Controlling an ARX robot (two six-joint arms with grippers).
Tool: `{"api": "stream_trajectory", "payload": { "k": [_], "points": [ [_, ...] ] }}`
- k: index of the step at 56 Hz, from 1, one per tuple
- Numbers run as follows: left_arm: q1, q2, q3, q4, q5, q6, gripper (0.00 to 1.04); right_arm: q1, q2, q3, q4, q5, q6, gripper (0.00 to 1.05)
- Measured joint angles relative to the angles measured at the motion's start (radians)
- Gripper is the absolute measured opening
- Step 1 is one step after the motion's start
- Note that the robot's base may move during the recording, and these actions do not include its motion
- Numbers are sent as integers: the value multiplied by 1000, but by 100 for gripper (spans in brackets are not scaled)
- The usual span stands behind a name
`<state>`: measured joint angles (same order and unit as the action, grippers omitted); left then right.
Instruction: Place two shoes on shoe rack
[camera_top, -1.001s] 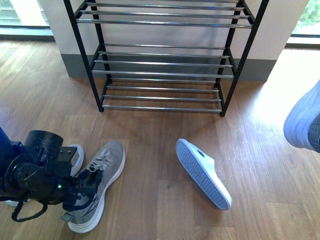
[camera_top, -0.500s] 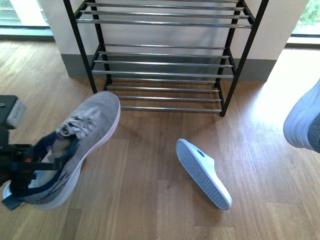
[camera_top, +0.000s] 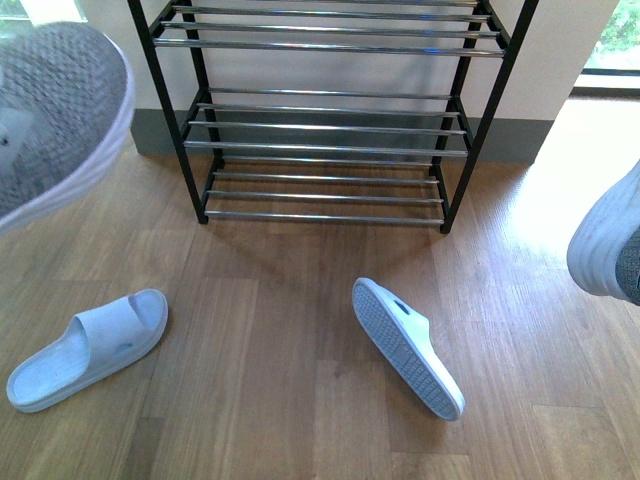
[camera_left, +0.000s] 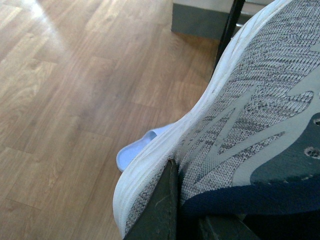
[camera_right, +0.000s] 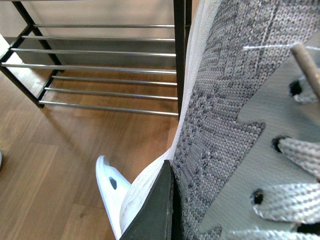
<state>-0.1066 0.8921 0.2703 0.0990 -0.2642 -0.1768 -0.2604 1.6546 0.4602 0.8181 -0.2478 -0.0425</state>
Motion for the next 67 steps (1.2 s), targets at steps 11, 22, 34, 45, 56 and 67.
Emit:
{"api": "stream_trajectory", "payload": {
  "k": [11, 22, 34, 45, 56, 67],
  "points": [
    [3, -6, -6, -2, 2, -10, 2, 0, 0, 0, 0, 0, 0, 2],
    [3, -6, -7, -2, 3, -9, 2, 0, 0, 0, 0, 0, 0, 2],
    [3, -7, -8, -2, 2, -10, 2, 0, 0, 0, 0, 0, 0, 2],
    [3, -7, -8, -2, 3, -9, 2, 0, 0, 0, 0, 0, 0, 2],
    [3, -7, -8, -2, 3, -9, 2, 0, 0, 0, 0, 0, 0, 2],
    [3, -7, -8, -2, 3, -10, 2, 0, 0, 0, 0, 0, 0, 2]
  ]
}}
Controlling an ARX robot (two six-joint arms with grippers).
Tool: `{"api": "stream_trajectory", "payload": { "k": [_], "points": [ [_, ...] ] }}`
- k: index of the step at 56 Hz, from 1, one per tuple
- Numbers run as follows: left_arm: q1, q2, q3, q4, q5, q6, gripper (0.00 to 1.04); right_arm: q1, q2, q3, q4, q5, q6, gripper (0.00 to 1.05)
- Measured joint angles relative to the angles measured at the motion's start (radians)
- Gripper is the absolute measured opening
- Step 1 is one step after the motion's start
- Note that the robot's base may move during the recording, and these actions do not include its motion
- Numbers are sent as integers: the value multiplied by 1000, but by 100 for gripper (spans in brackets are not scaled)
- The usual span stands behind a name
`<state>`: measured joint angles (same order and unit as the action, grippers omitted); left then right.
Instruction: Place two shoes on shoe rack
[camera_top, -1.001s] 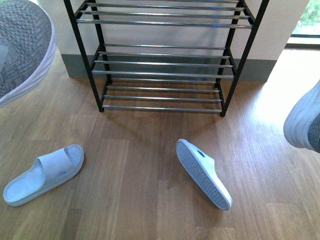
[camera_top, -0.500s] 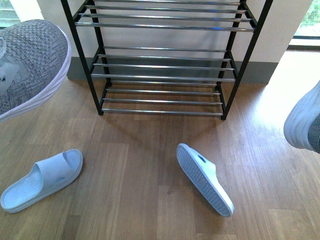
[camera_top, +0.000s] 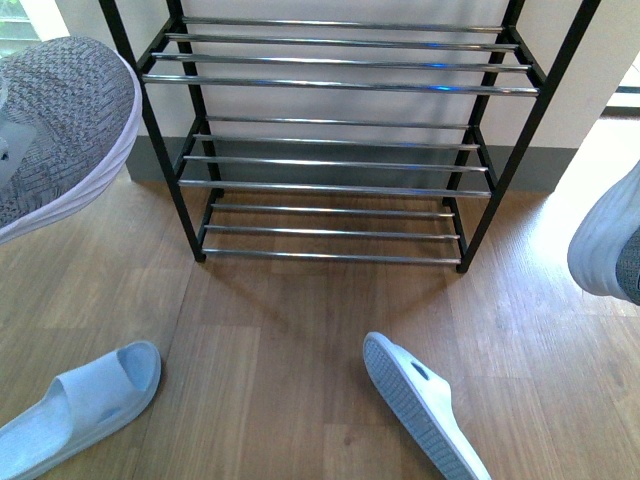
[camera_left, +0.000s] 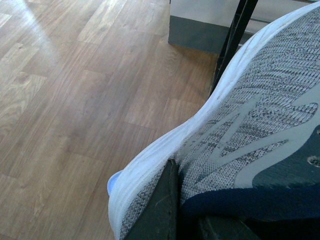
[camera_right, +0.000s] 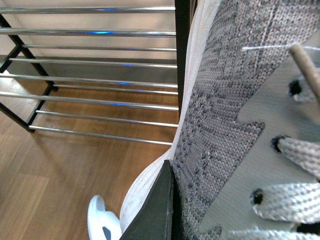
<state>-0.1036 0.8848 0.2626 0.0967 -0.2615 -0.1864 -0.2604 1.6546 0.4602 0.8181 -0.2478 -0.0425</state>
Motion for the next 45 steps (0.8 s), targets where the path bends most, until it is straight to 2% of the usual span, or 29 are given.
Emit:
{"api": "stream_trajectory", "payload": {
  "k": [45],
  "points": [
    [0, 0, 0, 0, 0, -1, 2, 0, 0, 0, 0, 0, 0, 2]
  ]
}}
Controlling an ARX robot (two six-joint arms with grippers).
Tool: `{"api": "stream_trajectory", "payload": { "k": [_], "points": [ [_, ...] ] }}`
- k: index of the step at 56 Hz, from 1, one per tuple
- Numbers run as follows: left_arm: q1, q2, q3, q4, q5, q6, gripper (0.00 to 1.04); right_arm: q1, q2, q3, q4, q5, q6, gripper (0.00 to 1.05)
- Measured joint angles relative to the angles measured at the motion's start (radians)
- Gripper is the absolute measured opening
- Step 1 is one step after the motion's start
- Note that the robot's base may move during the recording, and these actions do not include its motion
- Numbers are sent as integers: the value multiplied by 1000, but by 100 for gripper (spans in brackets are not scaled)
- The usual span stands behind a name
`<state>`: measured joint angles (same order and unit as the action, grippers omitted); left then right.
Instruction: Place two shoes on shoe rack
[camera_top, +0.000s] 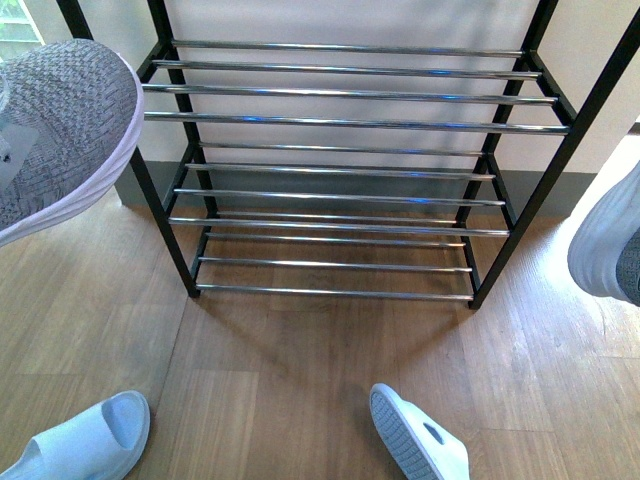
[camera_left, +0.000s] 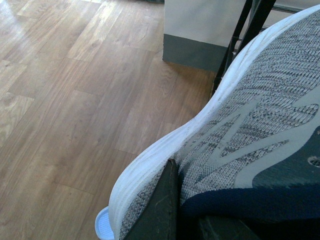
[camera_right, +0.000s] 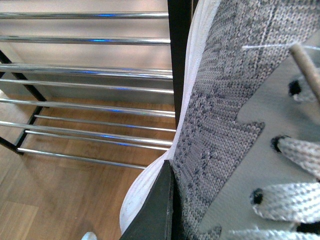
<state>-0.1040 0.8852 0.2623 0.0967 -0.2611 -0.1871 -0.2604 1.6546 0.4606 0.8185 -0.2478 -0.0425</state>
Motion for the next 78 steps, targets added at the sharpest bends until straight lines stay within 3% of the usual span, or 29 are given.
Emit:
{"api": "stream_trajectory", "payload": {
  "k": [78],
  "points": [
    [0, 0, -4, 0, 0, 0, 2, 0, 1, 0, 0, 0, 0, 2]
  ]
}}
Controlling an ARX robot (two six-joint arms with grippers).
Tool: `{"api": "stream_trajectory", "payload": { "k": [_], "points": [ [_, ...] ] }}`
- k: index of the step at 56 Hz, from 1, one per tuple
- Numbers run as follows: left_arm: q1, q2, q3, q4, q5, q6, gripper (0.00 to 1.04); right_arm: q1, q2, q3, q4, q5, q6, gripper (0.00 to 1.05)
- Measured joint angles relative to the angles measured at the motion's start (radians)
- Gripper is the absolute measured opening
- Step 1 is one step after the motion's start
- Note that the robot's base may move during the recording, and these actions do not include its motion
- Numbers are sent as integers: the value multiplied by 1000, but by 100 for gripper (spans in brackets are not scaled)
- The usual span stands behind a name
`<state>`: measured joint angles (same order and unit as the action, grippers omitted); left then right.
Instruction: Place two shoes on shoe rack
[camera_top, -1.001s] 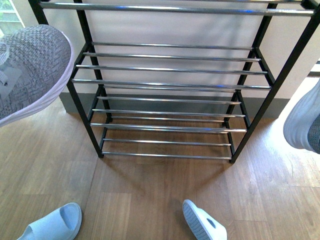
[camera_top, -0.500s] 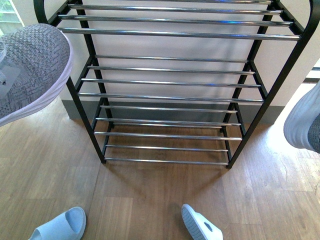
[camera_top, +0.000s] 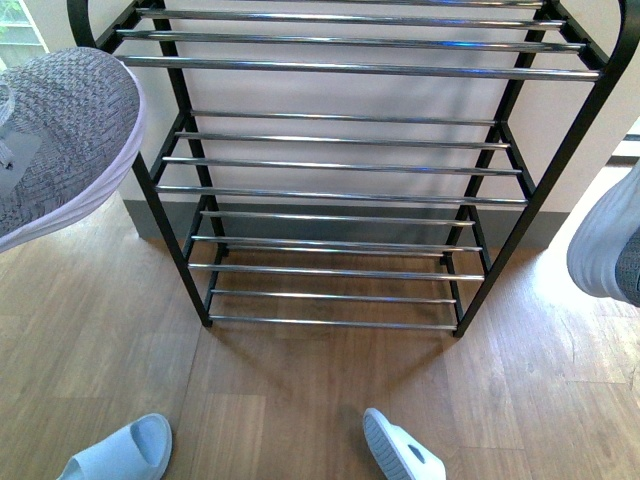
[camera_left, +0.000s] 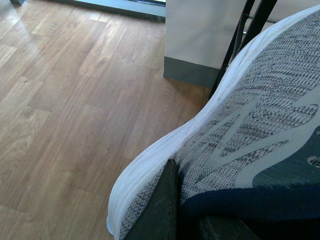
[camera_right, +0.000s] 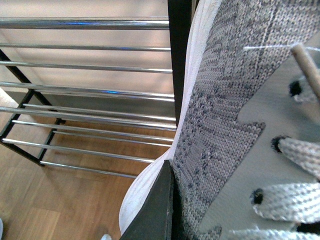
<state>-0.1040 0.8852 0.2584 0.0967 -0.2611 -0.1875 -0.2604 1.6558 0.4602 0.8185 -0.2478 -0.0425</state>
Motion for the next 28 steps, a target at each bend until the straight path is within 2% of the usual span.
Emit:
{"api": "stream_trajectory", "payload": {
  "k": [28],
  "points": [
    [0, 0, -1, 0, 0, 0, 2, 0, 1, 0, 0, 0, 0, 2]
  ]
}}
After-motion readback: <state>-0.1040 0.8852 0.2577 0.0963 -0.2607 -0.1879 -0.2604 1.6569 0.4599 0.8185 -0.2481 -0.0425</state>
